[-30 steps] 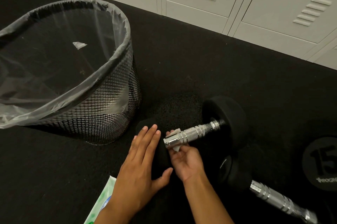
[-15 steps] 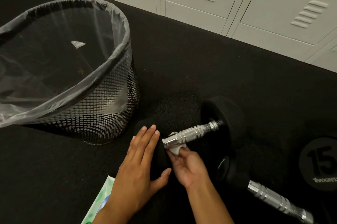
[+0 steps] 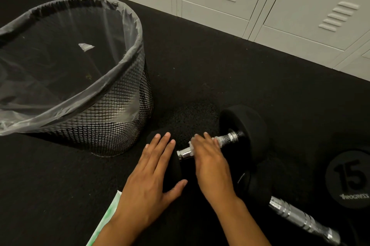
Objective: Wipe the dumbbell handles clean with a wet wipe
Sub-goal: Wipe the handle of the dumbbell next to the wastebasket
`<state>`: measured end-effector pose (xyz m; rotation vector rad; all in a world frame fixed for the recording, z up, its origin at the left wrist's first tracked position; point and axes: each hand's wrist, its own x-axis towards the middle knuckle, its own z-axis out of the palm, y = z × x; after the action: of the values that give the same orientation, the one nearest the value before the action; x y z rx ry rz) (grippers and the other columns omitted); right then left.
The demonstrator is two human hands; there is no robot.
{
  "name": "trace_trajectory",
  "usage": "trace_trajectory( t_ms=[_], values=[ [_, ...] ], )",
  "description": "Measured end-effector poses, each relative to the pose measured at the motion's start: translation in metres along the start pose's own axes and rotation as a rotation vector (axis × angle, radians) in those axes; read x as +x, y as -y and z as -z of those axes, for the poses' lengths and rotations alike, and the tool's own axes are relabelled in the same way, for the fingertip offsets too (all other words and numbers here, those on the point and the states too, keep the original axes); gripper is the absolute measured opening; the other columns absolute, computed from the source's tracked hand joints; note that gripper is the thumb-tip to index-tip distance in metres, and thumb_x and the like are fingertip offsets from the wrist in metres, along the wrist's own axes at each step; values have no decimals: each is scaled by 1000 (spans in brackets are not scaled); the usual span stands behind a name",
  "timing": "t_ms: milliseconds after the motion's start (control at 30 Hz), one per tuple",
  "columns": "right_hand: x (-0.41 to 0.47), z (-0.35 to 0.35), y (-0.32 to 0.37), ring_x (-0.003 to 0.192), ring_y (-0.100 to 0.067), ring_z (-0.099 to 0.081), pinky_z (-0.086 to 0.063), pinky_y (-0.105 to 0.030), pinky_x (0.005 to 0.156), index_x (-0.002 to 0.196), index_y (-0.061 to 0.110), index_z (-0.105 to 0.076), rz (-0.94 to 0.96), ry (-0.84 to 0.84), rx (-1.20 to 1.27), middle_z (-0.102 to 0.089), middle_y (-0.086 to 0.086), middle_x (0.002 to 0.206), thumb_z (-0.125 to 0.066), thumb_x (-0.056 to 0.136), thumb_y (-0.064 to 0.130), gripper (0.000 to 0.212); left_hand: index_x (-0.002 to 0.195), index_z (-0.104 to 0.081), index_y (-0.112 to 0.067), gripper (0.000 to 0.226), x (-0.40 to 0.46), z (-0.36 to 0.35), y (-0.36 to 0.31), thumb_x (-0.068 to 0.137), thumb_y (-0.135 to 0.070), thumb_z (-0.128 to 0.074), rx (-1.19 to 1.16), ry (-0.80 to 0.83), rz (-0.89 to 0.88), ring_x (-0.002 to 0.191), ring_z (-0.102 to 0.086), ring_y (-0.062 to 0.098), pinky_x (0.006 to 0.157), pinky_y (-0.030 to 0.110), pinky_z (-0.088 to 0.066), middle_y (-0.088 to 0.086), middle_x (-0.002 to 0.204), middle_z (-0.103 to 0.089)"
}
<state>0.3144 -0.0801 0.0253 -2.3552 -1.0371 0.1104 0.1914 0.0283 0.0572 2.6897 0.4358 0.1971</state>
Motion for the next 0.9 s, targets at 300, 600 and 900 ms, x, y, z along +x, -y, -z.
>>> trace_trajectory(
  t_ms=[300,600,900],
  values=[
    [5,5,-34,121,-21,-50,-30,-34,108,115,7,-63,317,54,-59,-63,-6,118,-43,89,12,33,146,-22,-15,80,-1,-2,-1,82,-56,-47,-10,-19,-3,143,-14,17,116,30,-7,1,155,-18],
    [20,16,-26,102,-9,-54,-27,-26,106,104,18,-64,254,186,-91,-65,6,101,-40,85,23,31,145,-24,-14,80,1,-4,1,81,-56,-48,-24,-22,-17,142,-18,18,115,32,-10,1,154,-20],
    [26,7,-7,83,-11,-58,-45,-34,95,83,17,-64,154,200,-84,-63,4,79,-43,86,22,22,143,-29,-11,79,3,-7,0,79,-52,-51,-62,-73,-16,142,-19,19,116,29,-8,2,152,-24]
  ],
)
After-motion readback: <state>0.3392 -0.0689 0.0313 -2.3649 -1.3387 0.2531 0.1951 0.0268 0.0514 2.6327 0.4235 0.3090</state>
